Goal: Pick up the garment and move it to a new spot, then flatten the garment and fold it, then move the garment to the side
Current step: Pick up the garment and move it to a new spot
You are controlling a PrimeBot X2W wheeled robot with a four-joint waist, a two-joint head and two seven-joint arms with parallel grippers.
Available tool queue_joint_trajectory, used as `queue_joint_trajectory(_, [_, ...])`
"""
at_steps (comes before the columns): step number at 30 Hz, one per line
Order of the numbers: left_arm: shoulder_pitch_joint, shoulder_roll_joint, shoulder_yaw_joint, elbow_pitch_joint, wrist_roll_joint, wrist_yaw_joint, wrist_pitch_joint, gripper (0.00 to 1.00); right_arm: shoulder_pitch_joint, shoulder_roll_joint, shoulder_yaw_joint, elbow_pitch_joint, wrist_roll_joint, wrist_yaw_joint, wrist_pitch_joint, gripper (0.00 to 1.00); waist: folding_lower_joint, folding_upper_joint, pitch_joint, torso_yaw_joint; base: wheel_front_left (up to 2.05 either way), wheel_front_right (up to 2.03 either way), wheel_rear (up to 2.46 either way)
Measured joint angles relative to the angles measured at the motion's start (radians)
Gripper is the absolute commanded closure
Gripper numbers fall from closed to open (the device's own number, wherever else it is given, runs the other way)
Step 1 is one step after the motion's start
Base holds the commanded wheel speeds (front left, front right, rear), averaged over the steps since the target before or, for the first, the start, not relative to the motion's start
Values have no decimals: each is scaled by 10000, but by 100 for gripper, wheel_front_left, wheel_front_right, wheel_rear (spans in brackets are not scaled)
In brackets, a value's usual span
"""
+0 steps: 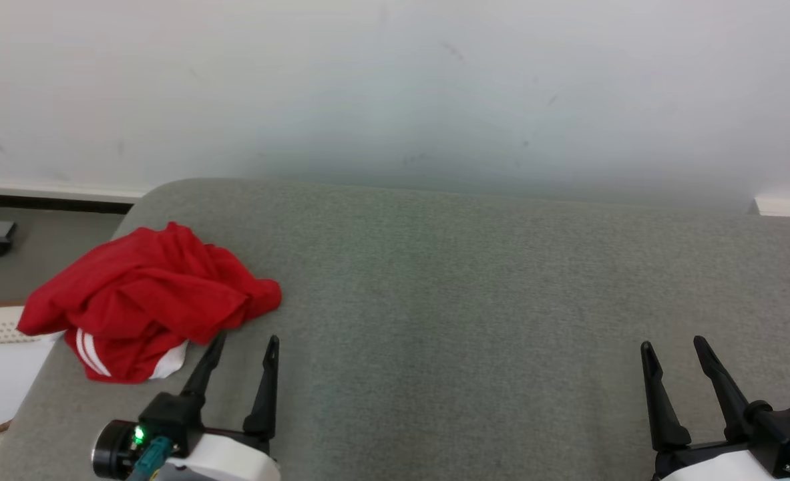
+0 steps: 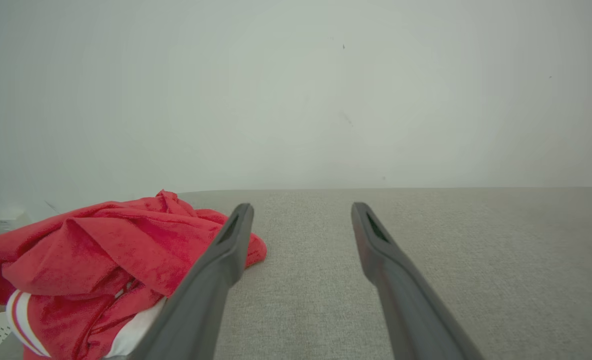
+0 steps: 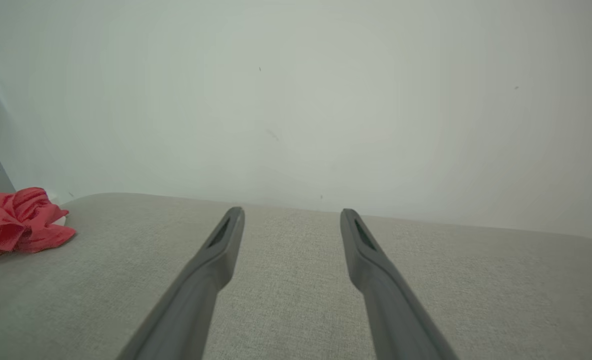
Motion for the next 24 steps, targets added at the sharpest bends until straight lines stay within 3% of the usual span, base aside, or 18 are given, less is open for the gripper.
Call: queue_joint_trajectory(24, [-44,-123,972,-267,-61,150,-10,0,-255,-173,1193,-686,165,-2,627,0,0,0,377,3592,0,0,0])
